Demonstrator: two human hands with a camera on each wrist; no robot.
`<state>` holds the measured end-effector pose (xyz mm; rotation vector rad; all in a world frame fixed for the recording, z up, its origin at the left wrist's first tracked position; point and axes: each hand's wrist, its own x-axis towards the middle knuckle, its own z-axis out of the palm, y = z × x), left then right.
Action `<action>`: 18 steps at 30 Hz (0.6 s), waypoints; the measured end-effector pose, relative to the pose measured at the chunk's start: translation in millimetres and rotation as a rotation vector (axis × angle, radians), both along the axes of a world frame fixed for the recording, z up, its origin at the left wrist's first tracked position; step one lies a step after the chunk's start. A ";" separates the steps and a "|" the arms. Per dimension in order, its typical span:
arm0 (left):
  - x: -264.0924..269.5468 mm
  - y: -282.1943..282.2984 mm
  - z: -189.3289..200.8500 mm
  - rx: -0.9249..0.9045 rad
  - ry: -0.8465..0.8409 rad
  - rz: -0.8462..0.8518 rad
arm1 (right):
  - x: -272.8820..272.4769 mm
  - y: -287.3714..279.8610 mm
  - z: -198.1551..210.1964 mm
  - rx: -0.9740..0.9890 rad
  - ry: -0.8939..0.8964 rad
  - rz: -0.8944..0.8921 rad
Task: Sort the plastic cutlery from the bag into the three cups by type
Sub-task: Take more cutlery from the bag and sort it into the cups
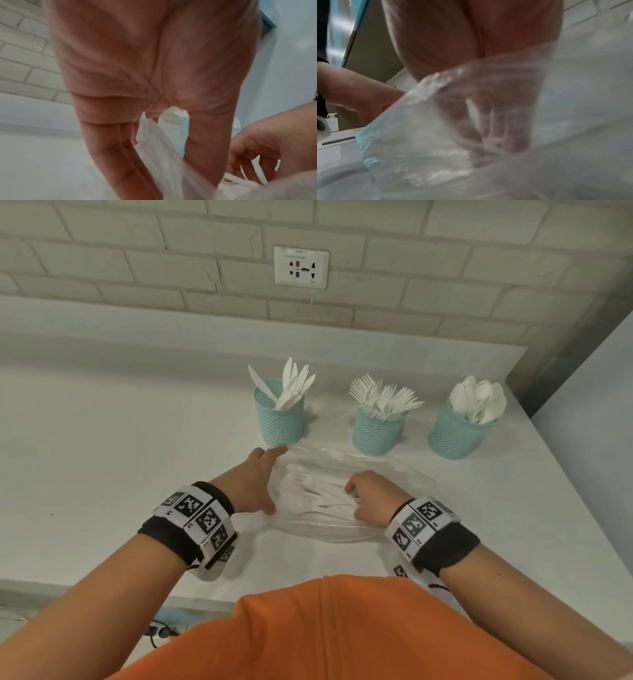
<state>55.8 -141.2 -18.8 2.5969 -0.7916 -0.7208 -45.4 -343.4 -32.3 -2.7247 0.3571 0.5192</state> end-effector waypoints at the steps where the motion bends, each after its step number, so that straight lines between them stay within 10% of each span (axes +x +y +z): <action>1: 1.1 0.8 -0.2 -0.009 0.002 0.003 | 2.4 3.8 -1.8 0.025 -0.033 -0.008; 18: 6.8 5.6 -2.6 -0.134 0.013 0.046 | 36.8 31.8 -8.7 -0.342 0.076 0.206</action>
